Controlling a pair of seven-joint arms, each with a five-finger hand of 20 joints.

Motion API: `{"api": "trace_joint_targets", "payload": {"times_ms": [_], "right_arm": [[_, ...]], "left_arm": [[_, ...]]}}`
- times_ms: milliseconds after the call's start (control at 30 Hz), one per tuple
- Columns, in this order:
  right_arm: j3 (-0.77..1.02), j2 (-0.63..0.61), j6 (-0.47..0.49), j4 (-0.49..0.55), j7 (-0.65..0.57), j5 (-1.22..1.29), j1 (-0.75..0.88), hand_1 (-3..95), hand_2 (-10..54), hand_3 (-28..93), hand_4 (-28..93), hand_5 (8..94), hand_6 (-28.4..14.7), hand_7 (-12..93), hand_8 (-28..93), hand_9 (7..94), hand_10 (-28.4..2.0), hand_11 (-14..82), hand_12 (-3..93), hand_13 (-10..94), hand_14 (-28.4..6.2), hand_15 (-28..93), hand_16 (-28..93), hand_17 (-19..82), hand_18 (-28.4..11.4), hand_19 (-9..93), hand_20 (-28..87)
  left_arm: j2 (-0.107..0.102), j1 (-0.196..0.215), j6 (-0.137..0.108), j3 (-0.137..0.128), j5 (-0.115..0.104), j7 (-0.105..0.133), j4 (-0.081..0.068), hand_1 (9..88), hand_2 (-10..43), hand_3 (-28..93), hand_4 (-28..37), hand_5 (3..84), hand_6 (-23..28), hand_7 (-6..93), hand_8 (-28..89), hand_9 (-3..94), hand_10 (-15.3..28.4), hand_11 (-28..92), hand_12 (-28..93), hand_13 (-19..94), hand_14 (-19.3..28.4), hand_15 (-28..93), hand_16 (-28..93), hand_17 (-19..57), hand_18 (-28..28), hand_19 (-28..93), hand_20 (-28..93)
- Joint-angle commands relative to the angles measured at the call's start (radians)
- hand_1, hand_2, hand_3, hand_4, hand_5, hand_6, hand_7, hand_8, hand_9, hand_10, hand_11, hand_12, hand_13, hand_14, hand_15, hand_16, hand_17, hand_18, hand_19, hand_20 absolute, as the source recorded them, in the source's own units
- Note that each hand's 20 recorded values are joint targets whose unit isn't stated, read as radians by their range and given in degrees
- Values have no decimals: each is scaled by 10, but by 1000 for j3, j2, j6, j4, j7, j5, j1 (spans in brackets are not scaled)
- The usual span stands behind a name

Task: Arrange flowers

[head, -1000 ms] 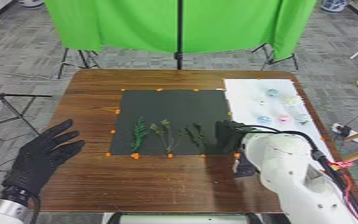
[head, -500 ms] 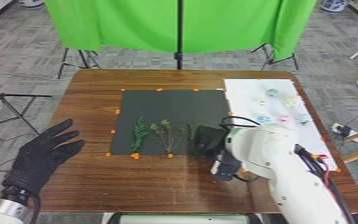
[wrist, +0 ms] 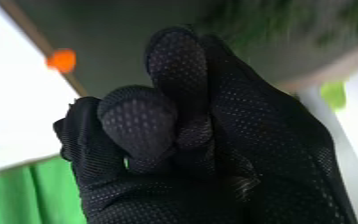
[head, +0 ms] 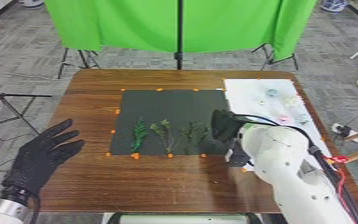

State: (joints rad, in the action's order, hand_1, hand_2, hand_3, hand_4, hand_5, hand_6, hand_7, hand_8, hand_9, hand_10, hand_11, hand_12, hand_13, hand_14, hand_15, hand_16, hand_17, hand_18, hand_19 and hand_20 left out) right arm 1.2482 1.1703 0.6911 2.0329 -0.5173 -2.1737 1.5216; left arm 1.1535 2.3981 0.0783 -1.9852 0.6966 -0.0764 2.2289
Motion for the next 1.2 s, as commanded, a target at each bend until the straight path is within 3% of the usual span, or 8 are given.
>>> {"api": "trace_joint_targets", "payload": {"times_ms": [33,200,400,567,667,833,1033,1200], "right_arm": [[50,3,-45,11,294,80,29,203,171,923,-158,678,-59,352,-157,752,-133,481,291,709,-112,748,277,377,-216,932,530],[32,28,5,-11,390,33,16,251,104,932,-133,627,-19,248,-184,590,-136,483,405,557,-142,800,262,280,-223,898,479],[-20,19,19,-30,459,-80,6,177,181,932,-56,624,2,221,-174,390,-168,612,331,407,-162,849,214,210,-226,849,532],[-47,-2,-34,-36,562,-221,22,136,205,932,-62,662,0,205,-167,289,-178,577,291,246,-169,833,162,124,-216,798,562],[-46,-8,-39,-38,593,-251,31,107,229,932,-76,667,-2,204,-168,250,-150,439,227,131,-156,751,115,33,-214,719,563],[-55,-17,-56,-48,611,-262,42,84,261,932,-102,652,-6,198,-166,239,-134,220,231,83,-126,517,134,-61,-207,621,486],[-70,-24,-71,-74,640,-319,46,71,287,932,-122,623,-12,191,-164,214,-110,101,251,81,-101,189,353,-138,-201,554,383],[-69,-37,-61,-90,661,-342,48,65,300,932,-140,612,-15,188,-163,205,-94,54,255,86,-97,57,445,-164,-197,523,336]], "left_arm": [[7,5,-5,2,3,-8,-6,261,-5,712,-261,337,18,250,-118,292,129,306,136,273,159,470,-24,-71,237,544,98],[8,8,-4,-2,2,-8,-5,260,-5,712,-261,337,19,249,-117,292,128,306,136,274,159,470,-24,-71,237,544,98],[9,13,-6,-1,2,-4,-2,260,-4,711,-262,337,18,250,-117,292,129,305,135,274,160,471,-24,-71,237,544,98],[10,12,-4,-1,2,-6,-3,260,-4,711,-260,336,18,251,-117,292,128,305,136,274,159,471,-24,-71,237,544,98],[9,10,-4,-1,2,-8,-5,260,-4,711,-261,336,18,251,-117,292,128,305,137,274,159,470,-25,-71,237,544,99],[8,7,-6,1,2,-9,-7,260,-4,711,-261,336,18,250,-118,292,128,305,137,274,159,470,-24,-71,237,543,98],[9,3,-3,0,3,-11,-8,260,-5,713,-261,336,17,252,-118,292,128,305,136,274,159,471,-24,-71,237,544,99],[8,7,-5,2,2,-7,-7,260,-5,712,-261,336,18,251,-119,293,128,305,136,274,160,471,-25,-72,237,544,99]]}}
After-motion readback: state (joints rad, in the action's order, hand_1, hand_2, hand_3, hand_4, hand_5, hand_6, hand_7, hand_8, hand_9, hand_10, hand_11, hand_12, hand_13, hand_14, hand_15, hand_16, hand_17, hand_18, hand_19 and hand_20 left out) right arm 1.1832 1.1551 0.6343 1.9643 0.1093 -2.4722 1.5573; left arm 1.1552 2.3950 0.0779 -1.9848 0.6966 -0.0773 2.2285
